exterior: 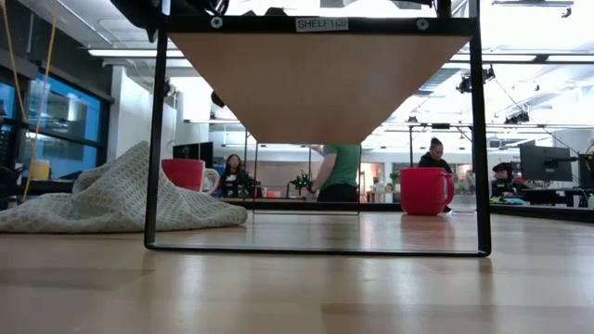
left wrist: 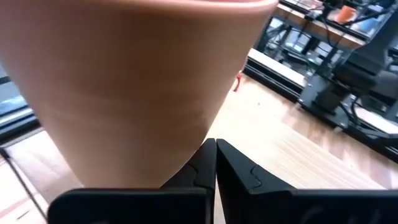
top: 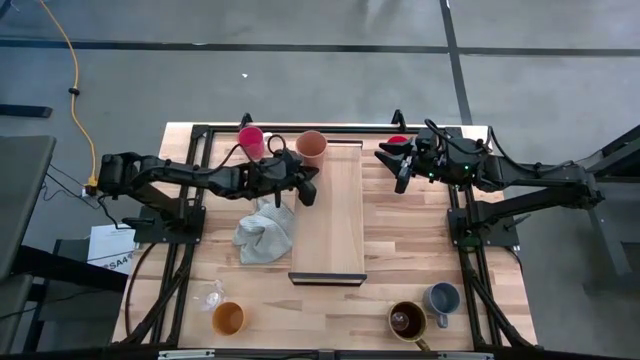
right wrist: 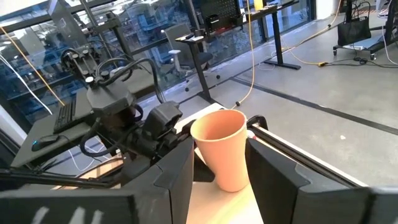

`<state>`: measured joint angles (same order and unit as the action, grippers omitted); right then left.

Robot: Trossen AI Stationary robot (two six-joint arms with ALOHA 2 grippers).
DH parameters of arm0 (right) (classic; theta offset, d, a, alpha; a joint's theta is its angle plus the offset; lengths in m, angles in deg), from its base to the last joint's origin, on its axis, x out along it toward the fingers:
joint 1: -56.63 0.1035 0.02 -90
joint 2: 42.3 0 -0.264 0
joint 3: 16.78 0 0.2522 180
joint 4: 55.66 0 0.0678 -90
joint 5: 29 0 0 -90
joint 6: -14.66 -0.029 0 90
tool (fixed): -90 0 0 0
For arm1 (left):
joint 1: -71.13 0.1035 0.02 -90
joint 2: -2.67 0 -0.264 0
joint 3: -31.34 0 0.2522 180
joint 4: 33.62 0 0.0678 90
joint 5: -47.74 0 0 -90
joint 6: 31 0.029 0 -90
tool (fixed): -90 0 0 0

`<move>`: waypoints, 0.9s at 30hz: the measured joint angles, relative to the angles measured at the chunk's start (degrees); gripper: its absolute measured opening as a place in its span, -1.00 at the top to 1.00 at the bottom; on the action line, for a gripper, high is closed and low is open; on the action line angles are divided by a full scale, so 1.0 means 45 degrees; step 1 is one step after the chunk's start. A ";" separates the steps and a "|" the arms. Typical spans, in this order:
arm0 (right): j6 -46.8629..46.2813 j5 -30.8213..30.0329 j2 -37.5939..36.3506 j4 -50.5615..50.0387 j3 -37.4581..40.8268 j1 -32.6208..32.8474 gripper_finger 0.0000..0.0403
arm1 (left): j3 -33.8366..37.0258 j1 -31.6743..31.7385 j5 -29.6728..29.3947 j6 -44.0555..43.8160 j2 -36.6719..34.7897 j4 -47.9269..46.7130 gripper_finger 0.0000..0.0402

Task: Stack small to large cups/mugs on shelf
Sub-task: Put the orange cup on the shelf

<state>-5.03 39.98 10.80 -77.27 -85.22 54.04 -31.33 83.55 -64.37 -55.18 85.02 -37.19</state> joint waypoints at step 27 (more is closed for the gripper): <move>-0.0533 0.0000 0.0000 -0.0001 0.0000 0.0000 0.32 | -0.0005 0.0167 -0.0657 0.1083 0.0000 -0.0015 1.00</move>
<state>-7.42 39.98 10.80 -77.27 -85.22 54.04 -31.35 84.31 -67.33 -50.31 85.02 -37.25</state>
